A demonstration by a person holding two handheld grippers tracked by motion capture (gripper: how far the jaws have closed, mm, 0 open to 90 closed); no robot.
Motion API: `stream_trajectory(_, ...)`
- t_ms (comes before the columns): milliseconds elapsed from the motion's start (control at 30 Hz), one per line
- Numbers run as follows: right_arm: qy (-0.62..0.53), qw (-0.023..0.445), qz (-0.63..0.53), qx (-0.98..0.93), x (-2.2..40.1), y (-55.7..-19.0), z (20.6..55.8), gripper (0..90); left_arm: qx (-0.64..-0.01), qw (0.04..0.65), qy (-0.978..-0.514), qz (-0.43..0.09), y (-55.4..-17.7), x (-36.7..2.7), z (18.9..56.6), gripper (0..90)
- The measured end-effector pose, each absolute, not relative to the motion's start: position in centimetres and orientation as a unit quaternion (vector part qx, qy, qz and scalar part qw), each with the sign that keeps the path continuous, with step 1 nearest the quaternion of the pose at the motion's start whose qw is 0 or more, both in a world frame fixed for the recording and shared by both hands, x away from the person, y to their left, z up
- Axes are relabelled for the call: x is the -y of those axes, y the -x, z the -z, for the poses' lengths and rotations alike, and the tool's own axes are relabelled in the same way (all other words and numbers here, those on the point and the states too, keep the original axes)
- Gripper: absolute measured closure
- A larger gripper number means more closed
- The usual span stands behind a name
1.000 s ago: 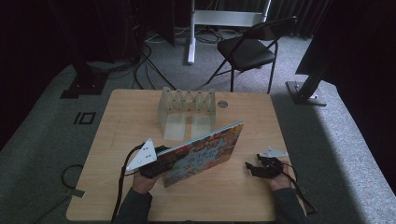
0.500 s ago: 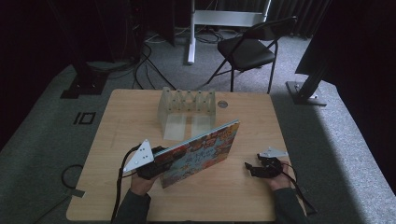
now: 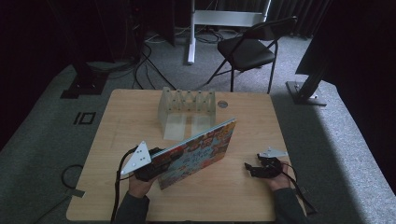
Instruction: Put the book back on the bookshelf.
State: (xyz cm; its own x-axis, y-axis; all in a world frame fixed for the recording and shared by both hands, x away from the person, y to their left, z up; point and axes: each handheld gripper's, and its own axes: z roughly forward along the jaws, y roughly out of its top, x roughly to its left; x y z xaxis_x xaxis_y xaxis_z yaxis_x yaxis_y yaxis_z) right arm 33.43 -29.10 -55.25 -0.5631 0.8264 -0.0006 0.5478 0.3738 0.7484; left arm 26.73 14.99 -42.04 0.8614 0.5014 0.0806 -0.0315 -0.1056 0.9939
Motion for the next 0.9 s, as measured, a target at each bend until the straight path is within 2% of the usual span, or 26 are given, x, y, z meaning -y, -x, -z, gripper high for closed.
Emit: stream_trajectory(900,-0.426,0.192,-0.362,-0.806,29.1,-33.4,55.3,24.6,-0.192,0.644,-0.707,-0.222,-25.8,-16.1,42.1,80.5)
